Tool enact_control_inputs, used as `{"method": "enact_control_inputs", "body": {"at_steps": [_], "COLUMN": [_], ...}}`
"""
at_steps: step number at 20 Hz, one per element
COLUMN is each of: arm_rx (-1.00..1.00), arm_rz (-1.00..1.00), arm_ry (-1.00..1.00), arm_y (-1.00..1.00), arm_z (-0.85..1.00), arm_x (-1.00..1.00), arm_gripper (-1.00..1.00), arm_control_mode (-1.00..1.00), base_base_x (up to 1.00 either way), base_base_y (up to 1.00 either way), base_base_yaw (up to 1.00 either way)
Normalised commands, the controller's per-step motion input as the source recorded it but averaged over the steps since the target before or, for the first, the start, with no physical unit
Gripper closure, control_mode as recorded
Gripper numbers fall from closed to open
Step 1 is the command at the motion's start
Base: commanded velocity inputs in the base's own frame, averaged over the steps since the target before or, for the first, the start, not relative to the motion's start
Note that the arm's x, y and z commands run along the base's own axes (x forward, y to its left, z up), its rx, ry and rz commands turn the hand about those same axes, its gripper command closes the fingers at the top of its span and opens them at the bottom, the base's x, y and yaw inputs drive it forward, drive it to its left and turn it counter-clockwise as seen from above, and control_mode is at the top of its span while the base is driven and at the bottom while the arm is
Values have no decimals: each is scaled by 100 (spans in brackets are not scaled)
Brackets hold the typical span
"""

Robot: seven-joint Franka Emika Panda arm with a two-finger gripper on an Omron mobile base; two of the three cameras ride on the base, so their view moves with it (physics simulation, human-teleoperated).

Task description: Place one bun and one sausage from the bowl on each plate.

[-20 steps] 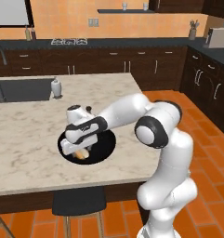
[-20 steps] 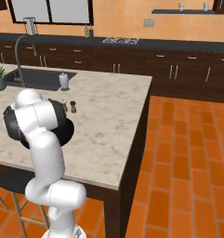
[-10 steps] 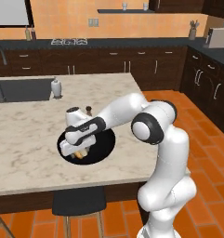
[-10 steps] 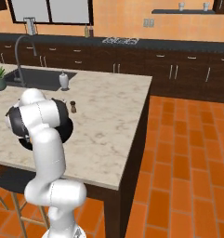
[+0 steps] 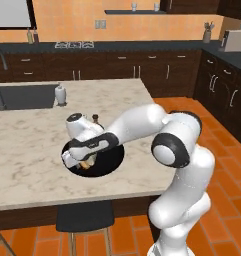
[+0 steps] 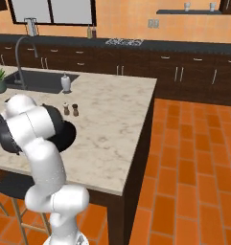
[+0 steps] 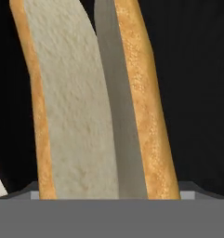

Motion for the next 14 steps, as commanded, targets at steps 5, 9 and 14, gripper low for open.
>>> {"method": "enact_control_inputs", "body": {"at_steps": [5, 9, 14], "arm_rx": [5, 0, 0], "arm_rz": [-5, 0, 0], "arm_ry": [-49, 0, 0], "arm_y": [-5, 0, 0], "arm_z": [100, 0, 0], "arm_x": [-100, 0, 0], "arm_gripper": [100, 100, 100], "arm_control_mode": [-100, 100, 100], "base_base_x": [0, -100, -78], "base_base_y": [0, 27, 100], "base_base_yaw": [0, -20, -41]}}
